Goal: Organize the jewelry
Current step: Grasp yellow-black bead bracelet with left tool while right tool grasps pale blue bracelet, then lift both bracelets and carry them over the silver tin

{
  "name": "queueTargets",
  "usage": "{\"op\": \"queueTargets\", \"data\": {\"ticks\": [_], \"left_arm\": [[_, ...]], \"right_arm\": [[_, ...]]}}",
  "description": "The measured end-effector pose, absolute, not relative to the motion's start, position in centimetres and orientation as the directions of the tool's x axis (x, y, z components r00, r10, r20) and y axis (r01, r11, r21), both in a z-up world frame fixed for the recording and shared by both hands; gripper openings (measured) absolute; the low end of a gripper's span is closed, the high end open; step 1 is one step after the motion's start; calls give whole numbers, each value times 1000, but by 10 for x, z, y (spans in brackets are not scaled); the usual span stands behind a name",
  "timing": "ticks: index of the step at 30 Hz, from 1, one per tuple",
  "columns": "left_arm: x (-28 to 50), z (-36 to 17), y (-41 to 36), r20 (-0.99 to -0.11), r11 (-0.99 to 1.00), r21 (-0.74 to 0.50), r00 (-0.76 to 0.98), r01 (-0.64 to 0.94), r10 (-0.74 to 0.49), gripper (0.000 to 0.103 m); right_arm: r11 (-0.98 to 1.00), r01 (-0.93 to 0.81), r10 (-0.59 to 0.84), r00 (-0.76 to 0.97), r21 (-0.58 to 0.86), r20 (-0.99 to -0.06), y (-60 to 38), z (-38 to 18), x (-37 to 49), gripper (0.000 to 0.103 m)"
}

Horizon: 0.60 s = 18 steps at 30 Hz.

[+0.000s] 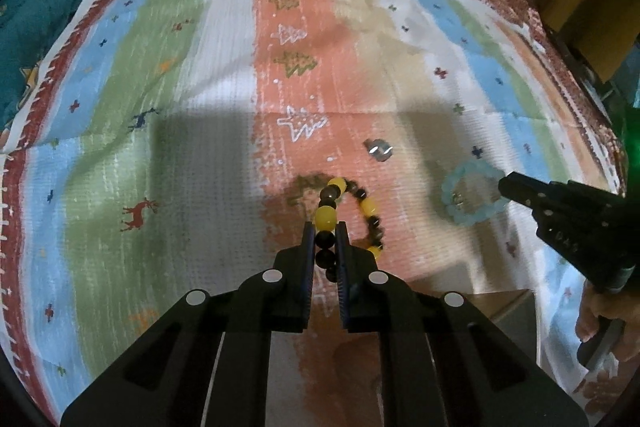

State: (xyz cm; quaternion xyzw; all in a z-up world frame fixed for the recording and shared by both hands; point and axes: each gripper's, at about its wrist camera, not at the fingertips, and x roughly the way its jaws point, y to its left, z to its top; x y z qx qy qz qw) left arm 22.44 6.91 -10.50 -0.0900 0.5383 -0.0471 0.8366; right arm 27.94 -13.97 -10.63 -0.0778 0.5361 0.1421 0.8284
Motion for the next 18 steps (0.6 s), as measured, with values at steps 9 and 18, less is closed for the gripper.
{"op": "queueTargets", "data": {"ticks": [9,18], "left_arm": [[215,-81,64,-863,975,-223,469,-23,-186,9],[205,-65,68,-846,971,-239,497,-32,-192,9]], "right_arm": [[939,-339,194,405,51,-894,-142,-86,266,12],[933,-352,229,432,71,-872,-141,-66,254,12]]}}
